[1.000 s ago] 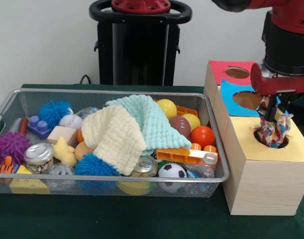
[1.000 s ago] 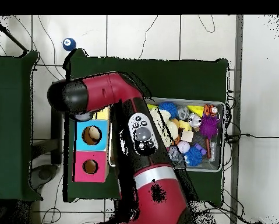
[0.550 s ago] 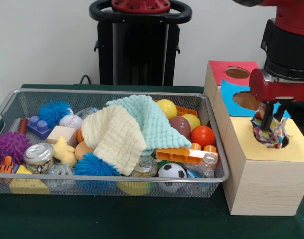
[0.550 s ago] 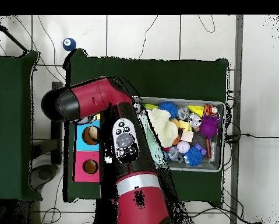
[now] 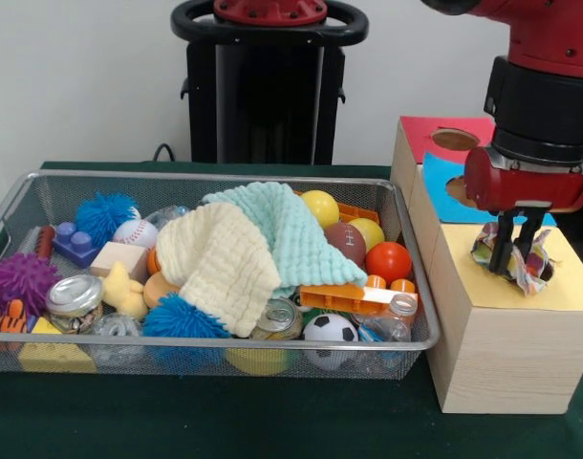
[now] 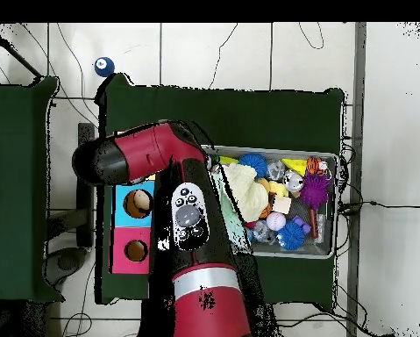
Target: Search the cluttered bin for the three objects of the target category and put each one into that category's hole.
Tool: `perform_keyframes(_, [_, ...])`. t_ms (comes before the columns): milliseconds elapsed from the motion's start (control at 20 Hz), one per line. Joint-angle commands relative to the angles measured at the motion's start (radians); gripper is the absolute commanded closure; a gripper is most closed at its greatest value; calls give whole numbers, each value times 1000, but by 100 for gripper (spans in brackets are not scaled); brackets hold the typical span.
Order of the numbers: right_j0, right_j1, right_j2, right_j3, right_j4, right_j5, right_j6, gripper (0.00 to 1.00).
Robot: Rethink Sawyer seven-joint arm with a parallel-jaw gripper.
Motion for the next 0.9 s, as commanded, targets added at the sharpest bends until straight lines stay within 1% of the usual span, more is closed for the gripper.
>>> perform_keyframes(50, [-40,62,-10,58,55,-15,164,100])
perform_keyframes(350, [-57,93,19,45,140,149,108,100])
perform_keyframes(500, [-68,103,33,34,172,208,74,100])
perform_keyframes(650, [-67,109,31,20,189,242,57,100])
perform_keyframes(850, [-50,114,8,18,192,260,65,100])
perform_keyframes(900, [-50,111,8,28,194,257,62,100])
